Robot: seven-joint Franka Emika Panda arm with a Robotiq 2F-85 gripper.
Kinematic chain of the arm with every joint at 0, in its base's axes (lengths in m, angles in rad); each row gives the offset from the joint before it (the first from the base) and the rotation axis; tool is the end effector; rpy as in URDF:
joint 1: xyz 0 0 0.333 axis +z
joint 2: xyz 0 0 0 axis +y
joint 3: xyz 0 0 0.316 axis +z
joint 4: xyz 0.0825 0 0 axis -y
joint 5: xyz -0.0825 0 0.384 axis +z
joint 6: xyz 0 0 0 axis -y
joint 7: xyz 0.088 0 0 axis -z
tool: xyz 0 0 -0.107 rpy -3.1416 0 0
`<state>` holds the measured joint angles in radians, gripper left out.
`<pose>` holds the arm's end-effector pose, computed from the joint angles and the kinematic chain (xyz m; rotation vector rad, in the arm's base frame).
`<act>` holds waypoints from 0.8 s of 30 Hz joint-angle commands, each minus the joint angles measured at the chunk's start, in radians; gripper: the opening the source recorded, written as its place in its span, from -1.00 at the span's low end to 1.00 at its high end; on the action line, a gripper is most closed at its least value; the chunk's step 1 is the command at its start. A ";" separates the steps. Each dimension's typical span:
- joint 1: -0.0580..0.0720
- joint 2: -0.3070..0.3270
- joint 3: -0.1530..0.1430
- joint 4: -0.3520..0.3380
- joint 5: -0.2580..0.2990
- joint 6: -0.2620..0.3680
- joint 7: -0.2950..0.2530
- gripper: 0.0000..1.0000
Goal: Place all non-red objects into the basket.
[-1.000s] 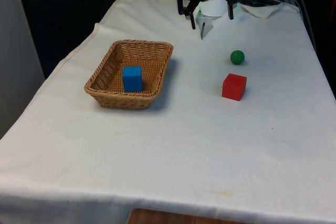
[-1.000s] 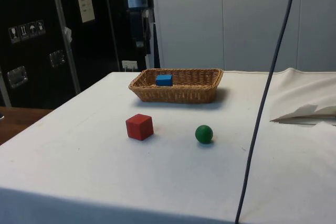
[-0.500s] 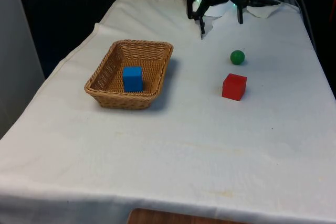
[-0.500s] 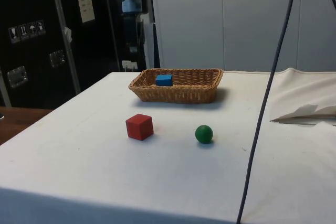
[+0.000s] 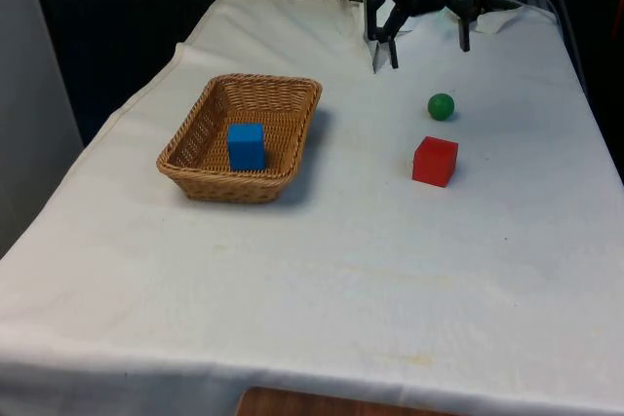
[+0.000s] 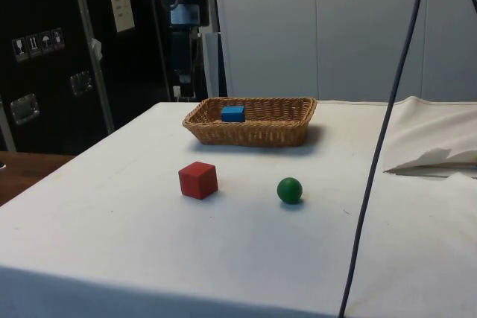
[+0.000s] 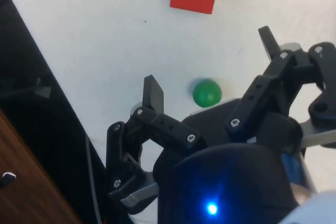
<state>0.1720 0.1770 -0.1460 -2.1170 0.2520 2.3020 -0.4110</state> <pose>0.5682 0.0213 0.3324 -2.9560 -0.4041 -0.0637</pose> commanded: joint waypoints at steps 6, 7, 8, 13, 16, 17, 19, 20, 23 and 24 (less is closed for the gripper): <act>0.003 -0.051 0.022 -0.074 -0.003 0.052 0.032 1.00; 0.004 -0.057 0.023 -0.082 -0.004 0.054 0.036 1.00; 0.000 -0.048 0.024 -0.070 0.000 0.039 0.025 1.00; 0.003 -0.086 0.030 -0.120 -0.009 0.062 0.055 1.00; 0.000 -0.089 0.032 -0.125 -0.001 0.051 0.047 1.00; 0.003 -0.100 0.031 -0.141 -0.012 0.067 0.064 1.00; 0.003 -0.115 0.032 -0.162 -0.016 0.072 0.073 1.00; 0.003 -0.119 0.033 -0.169 -0.017 0.073 0.076 1.00; 0.000 -0.123 0.034 -0.172 -0.004 0.058 0.064 1.00; 0.003 -0.137 0.035 -0.193 -0.020 0.079 0.086 1.00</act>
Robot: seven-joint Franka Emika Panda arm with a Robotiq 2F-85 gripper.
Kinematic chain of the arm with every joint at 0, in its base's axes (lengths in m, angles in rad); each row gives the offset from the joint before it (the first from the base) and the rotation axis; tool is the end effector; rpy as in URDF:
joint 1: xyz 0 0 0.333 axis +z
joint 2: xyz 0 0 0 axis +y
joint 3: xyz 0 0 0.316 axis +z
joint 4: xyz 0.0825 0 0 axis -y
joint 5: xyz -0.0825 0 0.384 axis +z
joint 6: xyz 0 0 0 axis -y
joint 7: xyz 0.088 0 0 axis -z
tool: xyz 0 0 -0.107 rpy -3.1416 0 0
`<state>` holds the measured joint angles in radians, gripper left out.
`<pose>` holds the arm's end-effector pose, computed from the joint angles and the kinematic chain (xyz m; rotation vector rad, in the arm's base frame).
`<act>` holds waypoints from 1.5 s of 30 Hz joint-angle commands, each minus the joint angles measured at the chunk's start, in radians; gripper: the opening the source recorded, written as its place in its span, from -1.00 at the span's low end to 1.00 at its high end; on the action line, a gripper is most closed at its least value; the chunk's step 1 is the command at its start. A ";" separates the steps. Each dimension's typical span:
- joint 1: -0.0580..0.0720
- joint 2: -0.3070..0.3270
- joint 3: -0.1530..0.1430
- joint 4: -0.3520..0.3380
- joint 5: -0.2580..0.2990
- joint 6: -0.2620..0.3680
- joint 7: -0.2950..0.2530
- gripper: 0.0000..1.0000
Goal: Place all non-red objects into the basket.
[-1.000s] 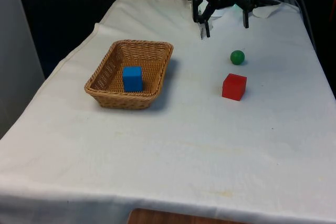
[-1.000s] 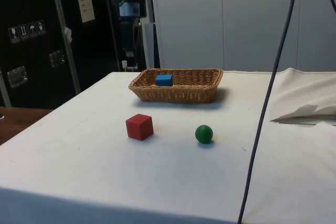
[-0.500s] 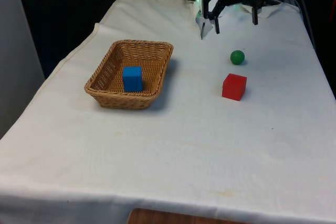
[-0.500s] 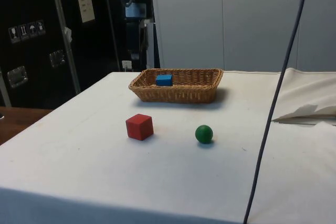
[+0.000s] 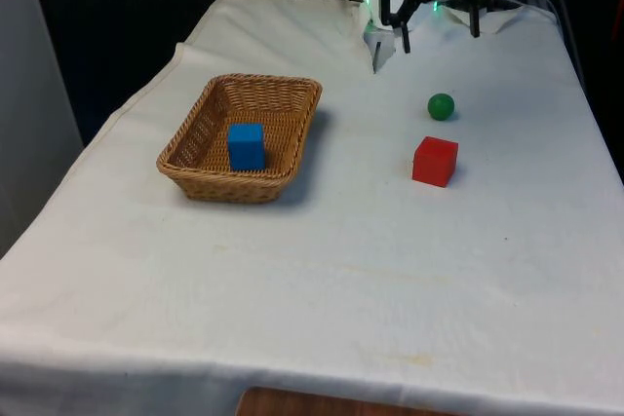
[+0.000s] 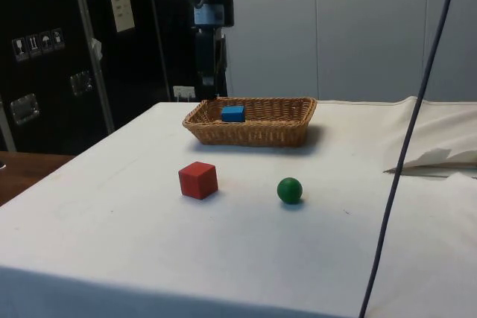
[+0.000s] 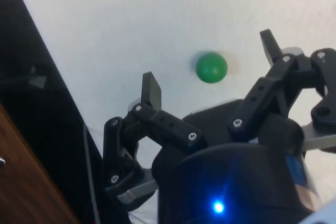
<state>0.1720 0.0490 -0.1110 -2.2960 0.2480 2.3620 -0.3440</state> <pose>0.5190 0.0349 0.3300 -2.9553 -0.3412 -0.0619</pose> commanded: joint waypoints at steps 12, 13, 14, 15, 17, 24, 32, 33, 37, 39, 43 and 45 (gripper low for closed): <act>0.002 -0.056 0.016 -0.090 -0.018 0.075 0.043 1.00; 0.002 -0.060 0.018 -0.096 -0.019 0.080 0.045 1.00; 0.000 -0.056 0.018 -0.090 -0.001 0.066 0.026 1.00; 0.001 -0.067 0.020 -0.108 -0.019 0.090 0.049 1.00; 0.001 -0.075 0.024 -0.122 -0.019 0.101 0.052 1.00; 0.000 -0.095 0.035 -0.157 -0.020 0.144 0.062 1.00; 0.000 -0.117 0.048 -0.201 -0.020 0.203 0.067 1.00; -0.001 -0.121 0.050 -0.207 -0.021 0.208 0.069 1.00; -0.003 -0.144 0.054 -0.238 -0.021 0.215 0.076 1.00; -0.003 -0.149 0.054 -0.243 -0.021 0.213 0.079 1.00; -0.004 -0.171 0.055 -0.264 -0.020 0.203 0.091 1.00; 0.000 -0.169 0.052 -0.260 -0.001 0.199 0.071 1.00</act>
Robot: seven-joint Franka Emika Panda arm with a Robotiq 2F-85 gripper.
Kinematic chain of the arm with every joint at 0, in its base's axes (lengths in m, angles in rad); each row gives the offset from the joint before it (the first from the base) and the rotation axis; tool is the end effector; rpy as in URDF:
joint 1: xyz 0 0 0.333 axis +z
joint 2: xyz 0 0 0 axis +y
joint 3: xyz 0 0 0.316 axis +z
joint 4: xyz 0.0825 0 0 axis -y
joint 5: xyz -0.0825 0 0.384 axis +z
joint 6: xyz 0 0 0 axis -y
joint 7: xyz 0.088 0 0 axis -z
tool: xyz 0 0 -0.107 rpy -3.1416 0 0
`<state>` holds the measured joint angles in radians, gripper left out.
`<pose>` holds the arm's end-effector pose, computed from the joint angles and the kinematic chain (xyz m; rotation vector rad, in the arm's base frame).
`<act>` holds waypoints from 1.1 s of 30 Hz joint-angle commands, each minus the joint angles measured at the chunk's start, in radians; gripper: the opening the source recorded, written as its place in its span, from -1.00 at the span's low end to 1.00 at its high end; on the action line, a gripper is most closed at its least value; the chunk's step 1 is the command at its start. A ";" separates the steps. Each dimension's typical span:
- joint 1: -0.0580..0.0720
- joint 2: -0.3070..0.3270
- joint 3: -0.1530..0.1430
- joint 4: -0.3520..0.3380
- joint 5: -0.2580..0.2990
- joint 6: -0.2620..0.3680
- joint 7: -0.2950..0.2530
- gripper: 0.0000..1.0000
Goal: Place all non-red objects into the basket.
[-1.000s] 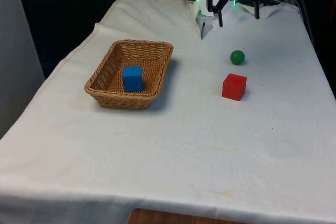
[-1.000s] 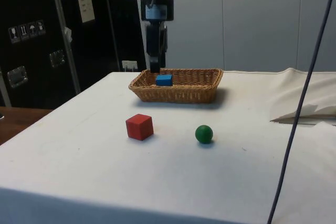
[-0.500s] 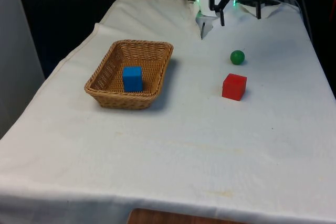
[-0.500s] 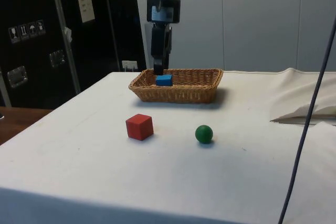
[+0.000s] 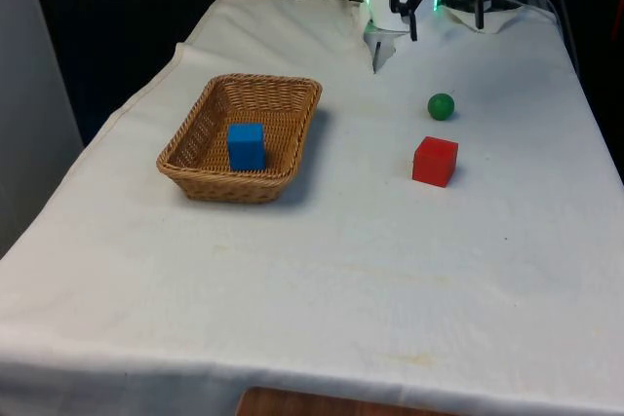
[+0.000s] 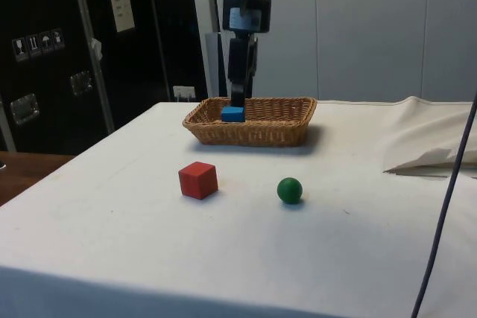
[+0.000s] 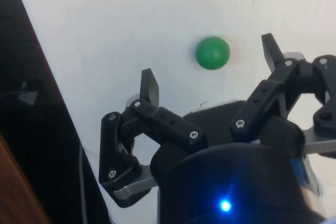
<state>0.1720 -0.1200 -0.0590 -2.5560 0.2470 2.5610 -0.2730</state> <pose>0.4537 0.0481 0.3222 -2.9771 -0.2799 -0.2028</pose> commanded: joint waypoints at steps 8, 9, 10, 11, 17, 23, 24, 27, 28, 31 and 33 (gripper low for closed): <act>0.000 -0.028 0.000 -0.031 0.000 -0.011 0.016 1.00; -0.008 -0.038 0.005 -0.045 -0.029 -0.014 0.045 1.00; -0.008 -0.038 0.005 -0.045 -0.029 -0.014 0.045 1.00; -0.008 -0.041 0.005 -0.048 -0.032 -0.015 0.047 1.00; -0.010 -0.058 0.006 -0.069 -0.063 -0.025 0.075 1.00; -0.012 -0.079 0.006 -0.093 -0.117 -0.032 0.118 1.00; -0.001 -0.075 -0.001 -0.088 -0.091 -0.031 0.097 1.00; -0.014 -0.088 0.007 -0.106 -0.154 -0.033 0.147 1.00; -0.014 -0.090 0.007 -0.108 -0.164 -0.034 0.155 1.00; -0.015 -0.096 0.007 -0.116 -0.192 -0.036 0.178 1.00; -0.014 -0.100 0.007 -0.121 -0.210 -0.038 0.193 1.00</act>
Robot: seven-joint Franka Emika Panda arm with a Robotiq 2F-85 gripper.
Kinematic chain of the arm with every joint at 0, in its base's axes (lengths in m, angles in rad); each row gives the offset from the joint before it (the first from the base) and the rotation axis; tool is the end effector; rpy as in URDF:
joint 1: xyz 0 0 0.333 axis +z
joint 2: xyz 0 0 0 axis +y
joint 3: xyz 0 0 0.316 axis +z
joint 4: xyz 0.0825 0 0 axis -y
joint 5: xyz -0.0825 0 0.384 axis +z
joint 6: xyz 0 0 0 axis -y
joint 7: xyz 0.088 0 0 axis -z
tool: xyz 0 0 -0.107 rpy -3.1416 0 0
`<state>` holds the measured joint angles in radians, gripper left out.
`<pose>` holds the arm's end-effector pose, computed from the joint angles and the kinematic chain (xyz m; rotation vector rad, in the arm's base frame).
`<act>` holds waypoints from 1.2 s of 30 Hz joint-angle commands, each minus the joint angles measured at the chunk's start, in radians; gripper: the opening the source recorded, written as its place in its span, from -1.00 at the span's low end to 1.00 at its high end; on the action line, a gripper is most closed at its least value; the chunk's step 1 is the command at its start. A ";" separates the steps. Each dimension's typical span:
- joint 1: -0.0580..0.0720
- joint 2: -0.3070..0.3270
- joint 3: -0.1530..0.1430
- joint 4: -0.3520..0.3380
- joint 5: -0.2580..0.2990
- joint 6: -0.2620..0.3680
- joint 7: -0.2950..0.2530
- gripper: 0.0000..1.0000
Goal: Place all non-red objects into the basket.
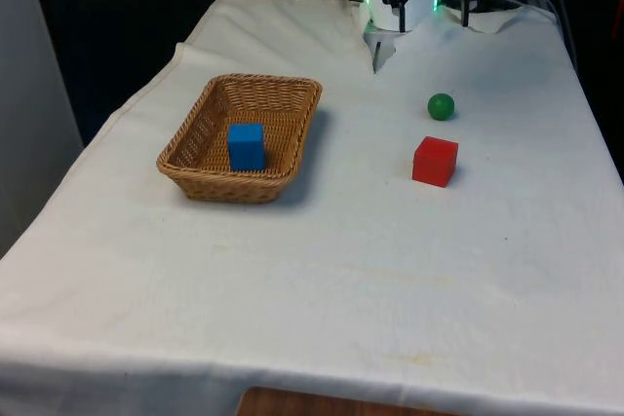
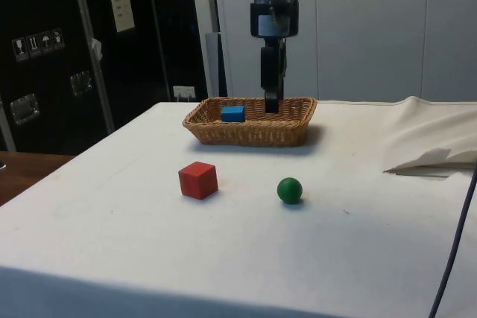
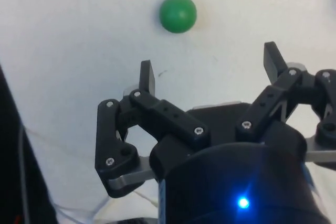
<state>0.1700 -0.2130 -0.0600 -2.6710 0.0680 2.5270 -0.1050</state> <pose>0.4129 0.0457 0.3128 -3.0758 -0.2492 -0.1051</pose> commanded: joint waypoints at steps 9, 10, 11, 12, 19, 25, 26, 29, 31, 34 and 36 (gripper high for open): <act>-0.009 -0.016 0.010 -0.033 -0.095 0.004 0.085 1.00; -0.008 -0.017 0.011 -0.037 -0.098 0.006 0.091 1.00; -0.008 -0.017 0.012 -0.041 -0.100 0.008 0.096 1.00; -0.008 -0.017 0.014 -0.044 -0.101 0.010 0.099 1.00; -0.005 -0.018 0.020 -0.065 -0.093 0.024 0.103 1.00; 0.000 -0.012 0.020 -0.072 -0.077 0.021 0.094 1.00; -0.004 -0.010 0.028 -0.079 -0.089 0.040 0.116 1.00; 0.003 -0.006 0.035 -0.084 -0.075 0.058 0.124 1.00; 0.006 -0.001 0.038 -0.087 -0.063 0.073 0.125 1.00; 0.008 0.005 0.042 -0.090 -0.050 0.088 0.124 1.00; 0.011 0.018 0.051 -0.094 -0.030 0.117 0.125 1.00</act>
<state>0.1720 -0.1980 -0.0090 -2.7600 0.0220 2.6220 0.0180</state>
